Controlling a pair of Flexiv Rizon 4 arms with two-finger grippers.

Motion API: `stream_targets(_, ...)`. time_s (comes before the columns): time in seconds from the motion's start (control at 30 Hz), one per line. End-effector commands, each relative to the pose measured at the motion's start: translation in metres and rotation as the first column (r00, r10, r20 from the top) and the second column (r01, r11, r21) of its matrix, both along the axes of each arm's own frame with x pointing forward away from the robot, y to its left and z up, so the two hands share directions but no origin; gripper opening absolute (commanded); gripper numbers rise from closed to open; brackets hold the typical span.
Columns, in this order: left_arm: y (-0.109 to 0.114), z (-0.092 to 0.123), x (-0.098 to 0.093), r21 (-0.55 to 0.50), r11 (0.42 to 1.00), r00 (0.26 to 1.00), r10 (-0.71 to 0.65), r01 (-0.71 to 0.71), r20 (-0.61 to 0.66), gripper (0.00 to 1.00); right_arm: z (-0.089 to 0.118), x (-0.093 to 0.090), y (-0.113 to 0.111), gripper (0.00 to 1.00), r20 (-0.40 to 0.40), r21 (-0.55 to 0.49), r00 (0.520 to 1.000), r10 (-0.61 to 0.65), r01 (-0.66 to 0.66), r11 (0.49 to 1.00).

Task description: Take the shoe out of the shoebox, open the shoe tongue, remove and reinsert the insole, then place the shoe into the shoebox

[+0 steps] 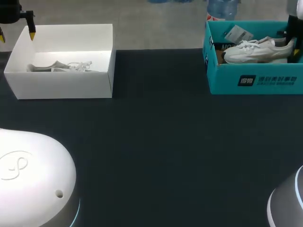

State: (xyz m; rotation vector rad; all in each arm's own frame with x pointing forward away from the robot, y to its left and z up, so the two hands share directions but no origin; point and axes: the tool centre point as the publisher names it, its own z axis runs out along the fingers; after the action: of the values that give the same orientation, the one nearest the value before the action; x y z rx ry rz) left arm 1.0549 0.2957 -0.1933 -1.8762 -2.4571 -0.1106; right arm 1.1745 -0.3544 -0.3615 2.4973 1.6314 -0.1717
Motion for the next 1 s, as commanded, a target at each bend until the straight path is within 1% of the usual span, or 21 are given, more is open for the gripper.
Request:
stream_targets(0.03, 0.000, 0.000, -0.002, 0.003, 1.000, 1.000, 0.000, 0.000, 0.003, 1.00, 0.034, 0.002, -0.002, 0.00, -0.132, 0.057, 0.991, -0.017, 0.025, 0.998)
stream_targets(0.23, 0.000, 0.000, -0.002, 0.003, 1.000, 1.000, 0.000, 0.000, 0.003, 1.00, 0.072, -0.002, 0.000, 0.00, -0.120, 0.051, 0.993, 0.008, -0.002, 0.999)
stream_targets(0.37, 0.000, 0.000, -0.002, 0.003, 1.000, 1.000, 0.000, 0.000, 0.003, 1.00, 0.101, -0.007, 0.005, 0.00, -0.092, 0.034, 0.995, 0.023, -0.020, 0.999)
stream_targets(0.57, 0.000, 0.000, -0.002, 0.003, 1.000, 1.000, 0.000, 0.000, 0.003, 1.00, 0.135, -0.011, 0.013, 0.00, -0.051, 0.010, 0.998, 0.046, -0.046, 0.999)
stream_targets(0.8, 0.000, 0.000, -0.002, 0.003, 1.000, 1.000, 0.000, 0.000, 0.003, 1.00, 0.160, -0.016, 0.021, 0.00, -0.017, -0.017, 0.998, 0.058, -0.059, 0.998)
stream_targets(0.9, 0.000, 0.000, -0.002, 0.003, 1.000, 1.000, 0.000, 0.000, 0.003, 1.00, 0.167, -0.017, 0.024, 0.00, -0.005, -0.021, 0.998, 0.065, -0.065, 0.998)
stream_targets(1.0, 0.000, 0.000, -0.002, 0.003, 1.000, 1.000, 0.000, 0.000, 0.003, 1.00, 0.168, -0.019, 0.028, 0.00, -0.002, -0.022, 0.997, 0.075, -0.075, 0.997)
